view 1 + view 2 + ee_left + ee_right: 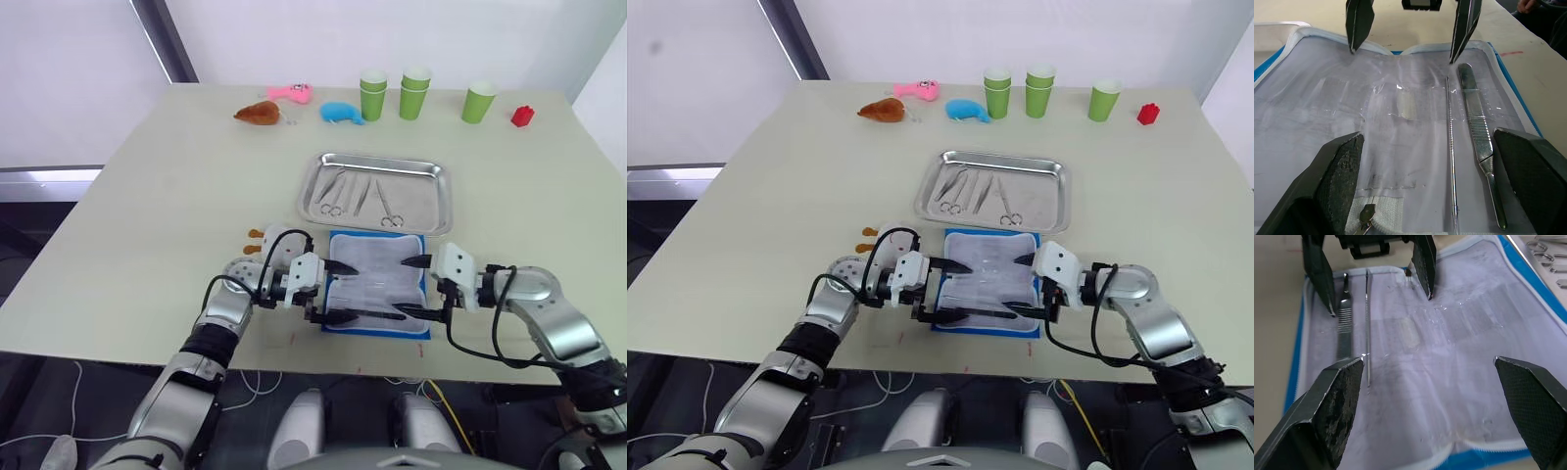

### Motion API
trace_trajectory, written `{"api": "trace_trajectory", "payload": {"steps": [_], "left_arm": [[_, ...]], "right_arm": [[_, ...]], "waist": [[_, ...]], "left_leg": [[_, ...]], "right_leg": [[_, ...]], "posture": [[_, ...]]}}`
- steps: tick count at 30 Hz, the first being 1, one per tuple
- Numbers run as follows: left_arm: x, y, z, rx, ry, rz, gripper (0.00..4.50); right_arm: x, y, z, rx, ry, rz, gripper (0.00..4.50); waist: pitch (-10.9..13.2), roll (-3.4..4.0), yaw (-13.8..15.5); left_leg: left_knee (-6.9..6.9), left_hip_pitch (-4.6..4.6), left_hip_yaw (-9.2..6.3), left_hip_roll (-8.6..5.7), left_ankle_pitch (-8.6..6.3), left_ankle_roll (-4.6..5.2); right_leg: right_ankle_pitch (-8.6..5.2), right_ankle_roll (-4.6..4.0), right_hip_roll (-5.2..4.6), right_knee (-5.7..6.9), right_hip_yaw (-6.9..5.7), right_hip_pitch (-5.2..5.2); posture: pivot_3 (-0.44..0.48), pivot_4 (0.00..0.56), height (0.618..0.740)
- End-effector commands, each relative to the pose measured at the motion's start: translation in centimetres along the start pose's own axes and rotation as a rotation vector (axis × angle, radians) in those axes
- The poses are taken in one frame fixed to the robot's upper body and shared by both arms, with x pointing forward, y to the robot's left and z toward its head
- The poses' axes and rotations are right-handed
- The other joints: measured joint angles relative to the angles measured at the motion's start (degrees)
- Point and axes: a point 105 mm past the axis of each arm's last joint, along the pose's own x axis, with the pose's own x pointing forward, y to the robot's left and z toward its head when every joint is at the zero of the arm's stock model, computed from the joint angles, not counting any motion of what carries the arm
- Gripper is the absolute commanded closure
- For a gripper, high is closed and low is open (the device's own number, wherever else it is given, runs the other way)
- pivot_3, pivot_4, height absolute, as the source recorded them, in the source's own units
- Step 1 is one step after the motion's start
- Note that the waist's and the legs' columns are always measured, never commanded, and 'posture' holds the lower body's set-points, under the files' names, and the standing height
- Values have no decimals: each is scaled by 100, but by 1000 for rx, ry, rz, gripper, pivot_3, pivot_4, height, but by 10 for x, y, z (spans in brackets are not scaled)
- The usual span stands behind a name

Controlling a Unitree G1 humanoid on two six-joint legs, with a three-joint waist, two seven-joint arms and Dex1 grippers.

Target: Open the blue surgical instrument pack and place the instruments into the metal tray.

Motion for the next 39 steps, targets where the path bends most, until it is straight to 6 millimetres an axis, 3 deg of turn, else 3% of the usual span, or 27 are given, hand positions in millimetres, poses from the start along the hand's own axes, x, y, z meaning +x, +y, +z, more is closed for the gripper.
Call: {"api": "trace_trajectory", "payload": {"steps": [1, 13, 23, 25, 31, 33, 39], "left_arm": [[-3, -26, -44, -136, 163, -47, 0], [-5, -26, -45, -143, 164, -32, 0], [-6, -30, -46, -149, 166, -40, 0], [-5, -30, -46, -150, 166, -41, 0], [-5, -32, -47, -151, 165, -43, 0], [-5, -32, -47, -151, 165, -43, 0], [-5, -34, -47, -152, 167, -44, 0]], "right_arm": [[3, 3, -3, -39, 29, 35, 52], [5, 0, -22, 6, 102, 58, 52], [15, 11, -25, -20, 129, 119, 52], [16, 13, -28, -24, 140, 135, 831], [15, 19, -39, -28, 178, 167, 3720], [14, 22, -42, -28, 187, 176, 4435], [11, 26, -40, -27, 177, 191, 4435]], "waist": [[-2, 1, -1], [-30, -22, -19], [-55, -21, -130], [-61, -30, -138], [-67, -40, -150], [-69, -41, -149], [-71, -42, -142]], "left_leg": [[-1, 1, 1, 0, 0, 0], [1, 32, 37, -4, -25, 39], [-7, 110, 80, 0, -70, 101], [-7, 110, 85, -5, -72, 106], [-7, 115, 85, -4, -73, 107], [-7, 115, 84, -4, -73, 107], [-12, 115, 84, -4, -73, 106]], "right_leg": [[0, 0, 0, 0, 1, 0], [-1, 15, -9, -9, 63, 9], [-9, 55, -40, -75, 96, 92], [-6, 62, -50, -79, 99, 94], [-8, 61, -56, -79, 100, 94], [-10, 58, -56, -79, 100, 94], [-5, 66, -61, -80, 98, 94]], "posture": [[0, 150, 739], [0, 150, 739], [0, 150, 739], [0, 150, 739], [0, 150, 739], [0, 150, 739], [0, 150, 739]]}}
